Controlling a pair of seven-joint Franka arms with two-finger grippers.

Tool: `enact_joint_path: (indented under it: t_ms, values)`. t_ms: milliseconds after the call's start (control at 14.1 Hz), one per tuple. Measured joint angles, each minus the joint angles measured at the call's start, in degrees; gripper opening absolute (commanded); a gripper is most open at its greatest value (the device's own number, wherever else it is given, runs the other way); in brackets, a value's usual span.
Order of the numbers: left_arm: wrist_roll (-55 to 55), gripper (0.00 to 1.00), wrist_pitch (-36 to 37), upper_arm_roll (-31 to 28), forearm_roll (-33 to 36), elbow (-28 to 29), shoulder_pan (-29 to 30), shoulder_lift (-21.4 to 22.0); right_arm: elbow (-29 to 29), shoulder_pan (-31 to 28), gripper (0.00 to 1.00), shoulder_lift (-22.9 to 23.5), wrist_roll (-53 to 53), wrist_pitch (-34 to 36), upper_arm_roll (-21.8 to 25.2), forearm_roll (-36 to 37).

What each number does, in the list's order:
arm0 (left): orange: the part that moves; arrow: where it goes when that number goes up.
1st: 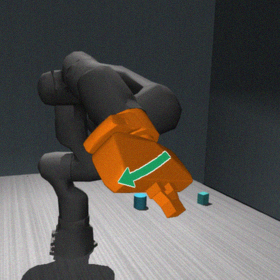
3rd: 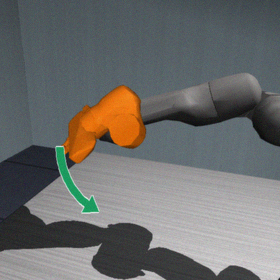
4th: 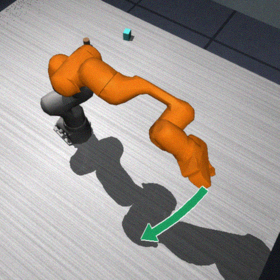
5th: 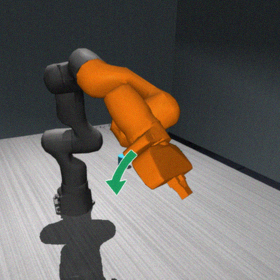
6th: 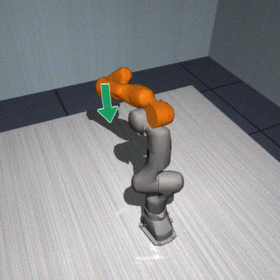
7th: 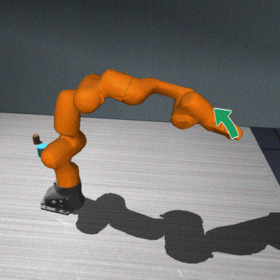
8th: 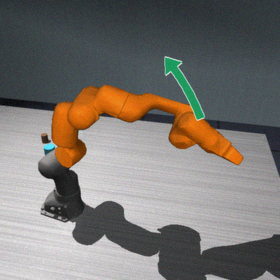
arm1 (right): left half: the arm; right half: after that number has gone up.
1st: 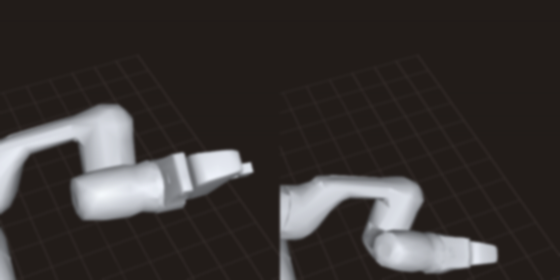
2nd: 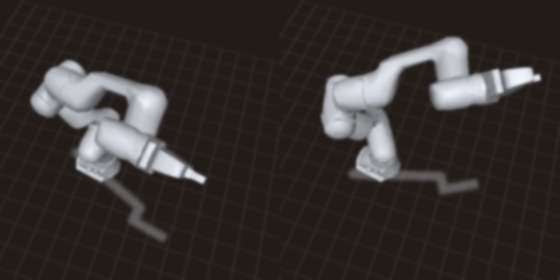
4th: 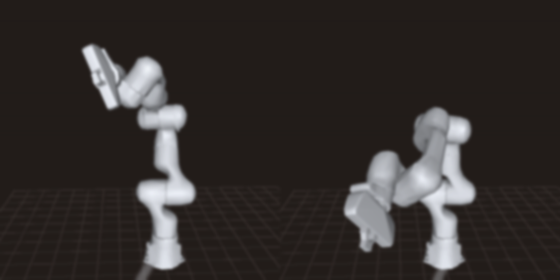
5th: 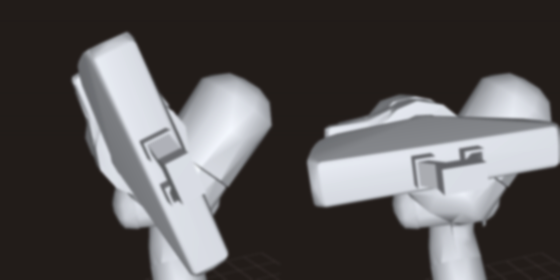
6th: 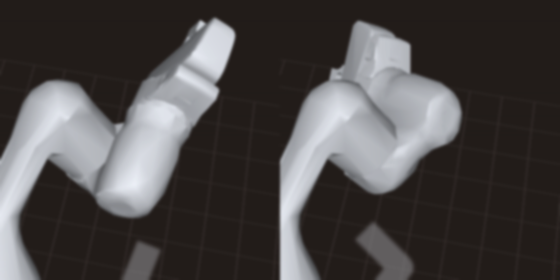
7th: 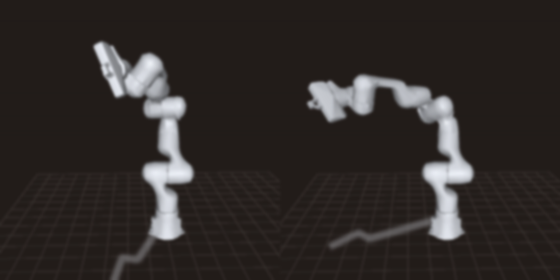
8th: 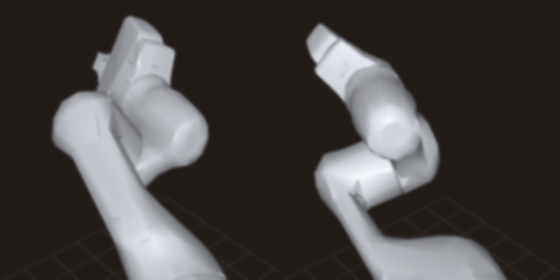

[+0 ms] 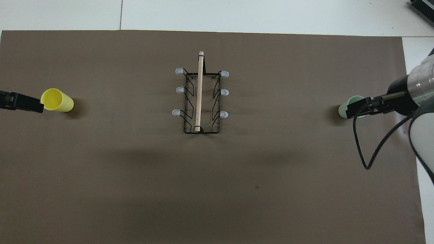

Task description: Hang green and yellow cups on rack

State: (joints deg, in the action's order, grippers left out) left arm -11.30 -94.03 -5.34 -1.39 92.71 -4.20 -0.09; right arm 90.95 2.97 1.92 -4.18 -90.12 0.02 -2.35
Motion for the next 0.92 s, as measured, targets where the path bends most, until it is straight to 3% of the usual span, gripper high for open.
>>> enact_joint_path:
  t_ms: [566, 919]
  values:
    - [0.02, 1.0, -2.13, -0.05, 0.0, 0.69, 0.0, -0.11, 0.0, 0.0, 1.0, 0.0, 0.0, 0.0, -0.03, 0.0]
    - [4.16, 1.0, -7.41, -0.05, -0.01, 0.69, 0.0, -2.7, 0.0, 0.0, 1.0, 0.01, 0.0, 0.0, -0.04, 0.0]
